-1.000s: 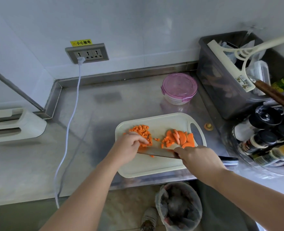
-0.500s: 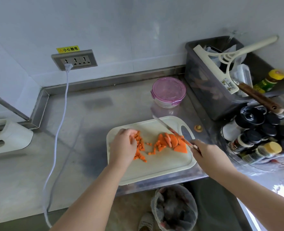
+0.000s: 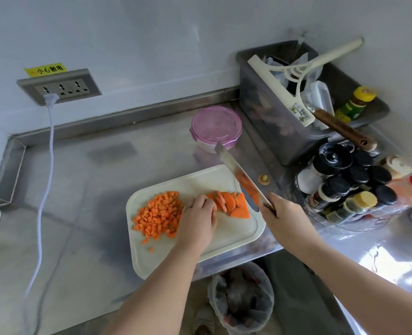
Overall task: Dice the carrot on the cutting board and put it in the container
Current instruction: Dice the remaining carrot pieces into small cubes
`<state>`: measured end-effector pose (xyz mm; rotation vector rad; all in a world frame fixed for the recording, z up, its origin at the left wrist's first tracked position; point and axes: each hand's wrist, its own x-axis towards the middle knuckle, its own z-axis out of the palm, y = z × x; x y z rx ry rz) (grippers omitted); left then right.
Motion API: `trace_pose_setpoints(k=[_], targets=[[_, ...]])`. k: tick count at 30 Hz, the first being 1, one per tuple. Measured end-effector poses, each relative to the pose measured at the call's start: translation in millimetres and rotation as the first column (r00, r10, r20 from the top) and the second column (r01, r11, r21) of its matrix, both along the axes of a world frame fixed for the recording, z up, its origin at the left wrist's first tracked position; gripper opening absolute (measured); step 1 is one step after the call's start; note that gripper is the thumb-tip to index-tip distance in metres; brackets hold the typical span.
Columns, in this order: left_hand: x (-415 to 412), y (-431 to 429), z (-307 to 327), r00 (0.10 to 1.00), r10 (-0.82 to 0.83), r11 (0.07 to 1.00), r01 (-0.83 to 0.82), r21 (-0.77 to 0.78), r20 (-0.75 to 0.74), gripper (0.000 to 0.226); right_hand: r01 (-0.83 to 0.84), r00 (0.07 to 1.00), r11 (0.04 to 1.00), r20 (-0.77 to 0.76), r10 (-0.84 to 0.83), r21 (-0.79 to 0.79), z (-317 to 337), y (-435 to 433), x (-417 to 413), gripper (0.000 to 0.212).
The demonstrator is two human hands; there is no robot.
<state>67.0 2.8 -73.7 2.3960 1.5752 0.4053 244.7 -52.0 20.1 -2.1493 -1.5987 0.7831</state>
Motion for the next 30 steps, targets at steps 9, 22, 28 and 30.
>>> trace_pose_setpoints(k=[9,22,28,30], targets=[[-54.7,16.0,-14.2,0.985,-0.002,0.964,0.048,0.261,-0.174,0.019,-0.017,0.999,1.000,-0.033,0.017,0.004,-0.9,5.0,-0.4,0.045],[-45.5,-9.3,-16.4,0.896,-0.260,0.924,0.339,0.178,-0.360,0.051,-0.077,0.997,0.997,0.016,0.078,-0.032,-12.6,11.5,-4.5,0.015],[-71.6,13.6,-27.6,0.922,-0.188,0.866,0.319,0.386,-0.340,0.026,-0.088,0.996,0.996,0.022,0.089,-0.033,-9.8,9.9,-7.3,0.029],[-76.2,18.3,-28.3,0.924,-0.160,0.856,0.305,0.418,-0.346,0.019,-0.085,0.996,0.995,0.013,0.086,-0.044,-10.3,9.4,-8.2,0.031]])
